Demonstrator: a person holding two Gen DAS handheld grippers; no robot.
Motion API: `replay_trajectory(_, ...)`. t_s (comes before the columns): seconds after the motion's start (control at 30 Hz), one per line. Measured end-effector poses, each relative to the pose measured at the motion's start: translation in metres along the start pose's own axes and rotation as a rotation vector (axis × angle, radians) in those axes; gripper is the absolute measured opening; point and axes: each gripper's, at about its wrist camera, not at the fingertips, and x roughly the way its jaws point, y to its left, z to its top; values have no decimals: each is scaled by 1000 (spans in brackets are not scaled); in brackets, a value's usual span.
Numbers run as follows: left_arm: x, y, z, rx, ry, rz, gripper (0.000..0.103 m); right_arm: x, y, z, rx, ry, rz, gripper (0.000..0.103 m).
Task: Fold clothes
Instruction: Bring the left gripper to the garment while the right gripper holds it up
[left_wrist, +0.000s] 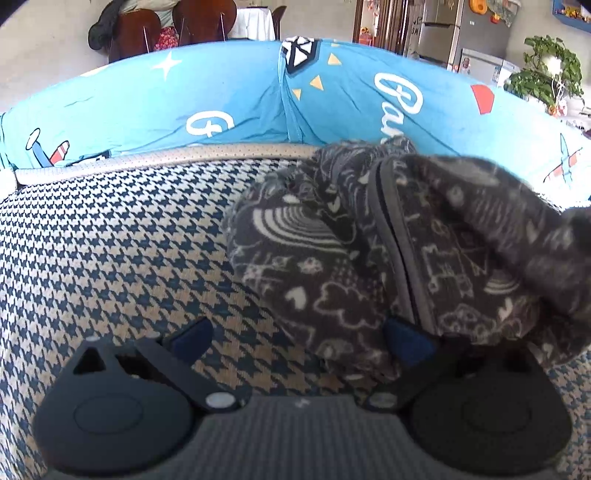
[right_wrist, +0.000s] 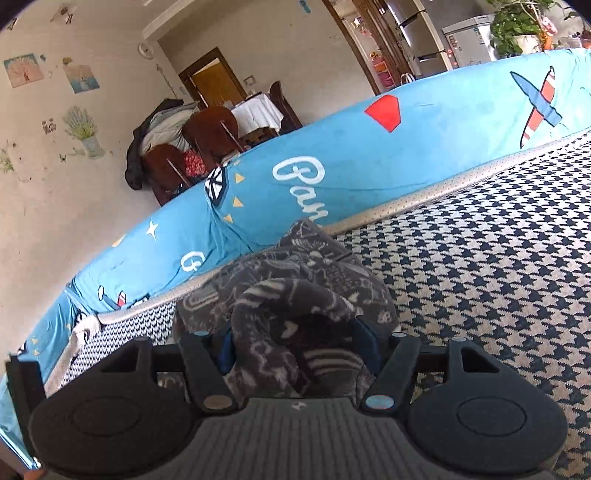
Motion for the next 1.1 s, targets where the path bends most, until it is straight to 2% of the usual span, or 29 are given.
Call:
replay_trajectory(0.13,-11,11,8,-66,-35,-21,103,11,12,-15,-90,56,-1,51)
replay_trajectory(0.7,-20,7,32,-168,-98,-120,103,15,49,-57,-315,158,127,51)
replay_trajectory(0.9,-11,-6,30,-141,-72,-151,103,19,67,-75,-412,200,173,51)
replay_trajectory(1.1,8,-19,23,-108,-5,-165,103,17,63,-70,-401,206,189,52)
